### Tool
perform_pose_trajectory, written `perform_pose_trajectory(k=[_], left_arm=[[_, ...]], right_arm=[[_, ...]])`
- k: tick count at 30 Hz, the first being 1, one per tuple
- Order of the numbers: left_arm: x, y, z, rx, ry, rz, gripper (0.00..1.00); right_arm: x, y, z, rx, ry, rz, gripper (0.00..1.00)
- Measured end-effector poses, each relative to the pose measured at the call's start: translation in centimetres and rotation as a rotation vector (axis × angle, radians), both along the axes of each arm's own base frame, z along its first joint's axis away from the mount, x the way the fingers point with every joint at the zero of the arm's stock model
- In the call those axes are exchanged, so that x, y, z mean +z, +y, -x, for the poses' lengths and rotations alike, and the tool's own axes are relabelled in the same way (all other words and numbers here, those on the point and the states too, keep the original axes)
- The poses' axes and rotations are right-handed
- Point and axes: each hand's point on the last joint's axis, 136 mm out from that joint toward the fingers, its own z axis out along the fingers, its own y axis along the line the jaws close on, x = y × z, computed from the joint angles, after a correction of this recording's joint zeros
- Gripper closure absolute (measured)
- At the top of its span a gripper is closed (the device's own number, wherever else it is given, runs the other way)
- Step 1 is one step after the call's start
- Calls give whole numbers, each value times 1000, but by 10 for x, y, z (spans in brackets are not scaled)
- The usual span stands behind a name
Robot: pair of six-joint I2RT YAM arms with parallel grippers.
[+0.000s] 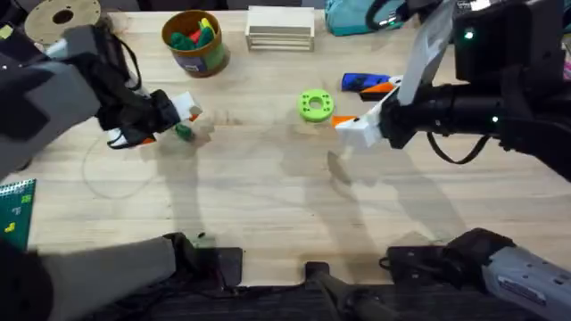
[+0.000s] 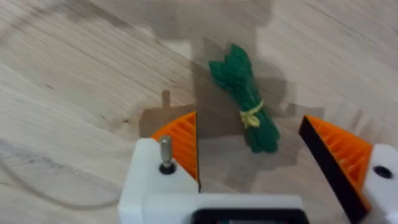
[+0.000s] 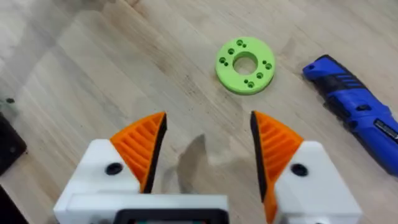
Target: Pick up the gripper from the table and insert it into the empty holder that is missing its gripper. Then pick up a screw, insert it into the mounting hole, and use the screwdriver to tighten it. Finally, clean up the table by picking up the vegetable and placing it into the bucket.
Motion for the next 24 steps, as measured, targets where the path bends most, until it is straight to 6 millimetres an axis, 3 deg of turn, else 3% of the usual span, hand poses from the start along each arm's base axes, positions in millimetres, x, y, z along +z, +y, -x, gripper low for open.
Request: perform_pose_trajectory(k=[4,8,14,19,20,22,24], left_arm=[[-20,8,-8,125,24,26,15],[-18,19,-27,285,-42,49,15],[-19,24,-30,406,-50,69,15],[-21,26,-23,439,-22,62,215],[-23,28,-19,452,-3,57,348],[-23,28,-16,459,7,58,452],[-25,26,-13,465,21,65,656]], right_arm=[[0,0,0,-21,18,-17,214],[0,0,0,-42,34,-31,214],[0,0,0,-55,43,-41,213],[0,0,0,-56,44,-41,212],[0,0,0,-56,42,-42,212],[1,1,-1,-56,38,-44,212],[2,1,-2,-57,35,-47,212]])
